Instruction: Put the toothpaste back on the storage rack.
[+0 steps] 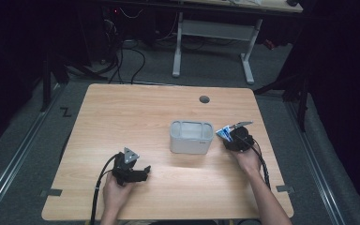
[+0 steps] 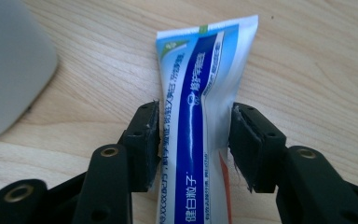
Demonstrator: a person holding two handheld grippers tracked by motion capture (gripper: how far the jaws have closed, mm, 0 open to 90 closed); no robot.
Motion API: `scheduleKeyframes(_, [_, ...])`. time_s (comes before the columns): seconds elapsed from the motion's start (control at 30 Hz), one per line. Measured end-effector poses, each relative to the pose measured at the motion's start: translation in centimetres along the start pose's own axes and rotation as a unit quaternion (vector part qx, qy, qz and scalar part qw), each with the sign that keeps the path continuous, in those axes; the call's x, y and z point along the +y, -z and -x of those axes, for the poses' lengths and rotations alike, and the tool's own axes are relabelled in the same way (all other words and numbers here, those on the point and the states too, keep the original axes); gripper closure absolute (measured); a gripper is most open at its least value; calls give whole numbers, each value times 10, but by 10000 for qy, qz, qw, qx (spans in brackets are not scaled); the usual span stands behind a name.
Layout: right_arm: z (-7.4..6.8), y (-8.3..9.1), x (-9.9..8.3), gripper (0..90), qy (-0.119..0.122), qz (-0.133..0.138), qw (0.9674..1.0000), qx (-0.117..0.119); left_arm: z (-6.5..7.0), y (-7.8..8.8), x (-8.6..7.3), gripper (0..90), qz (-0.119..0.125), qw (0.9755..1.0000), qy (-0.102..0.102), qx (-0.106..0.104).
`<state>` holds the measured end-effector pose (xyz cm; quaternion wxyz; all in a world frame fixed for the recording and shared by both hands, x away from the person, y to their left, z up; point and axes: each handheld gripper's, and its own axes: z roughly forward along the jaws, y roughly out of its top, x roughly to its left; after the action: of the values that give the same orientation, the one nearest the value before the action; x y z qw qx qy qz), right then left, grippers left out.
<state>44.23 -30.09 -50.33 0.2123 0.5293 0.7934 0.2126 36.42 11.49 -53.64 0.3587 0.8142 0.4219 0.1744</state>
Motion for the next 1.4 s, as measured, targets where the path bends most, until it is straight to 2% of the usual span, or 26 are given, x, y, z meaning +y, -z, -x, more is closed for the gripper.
scheduleKeyframes(0.3, [4, -2, 0, 581, -6, -91, 9999, 50, 0, 0, 0, 171, 0, 10000, 0, 0])
scheduleKeyframes(0.57, [7, -1, 0, 664, 13, -157, 9998, 85, 0, 0, 0, 171, -3, 10000, -3, 0])
scheduleKeyframes(0.77, [6, 1, 6, 701, 146, -326, 9993, 59, 0, 0, 0, 171, -1, 10000, -1, 0])
scheduleKeyframes(1.1, [9, 5, 7, 712, 122, -306, 9993, 193, 0, 0, 0, 171, 0, 10000, -1, 0])
scheduleKeyframes(1.2, [12, 11, 7, 713, 16, -230, 9992, 320, 0, 0, 0, 171, 7, 10000, 1, 4])
scheduleKeyframes(1.4, [15, 23, 8, 715, 12, -94, 9989, 449, -1, 0, 0, 172, 42, 10000, 54, -29])
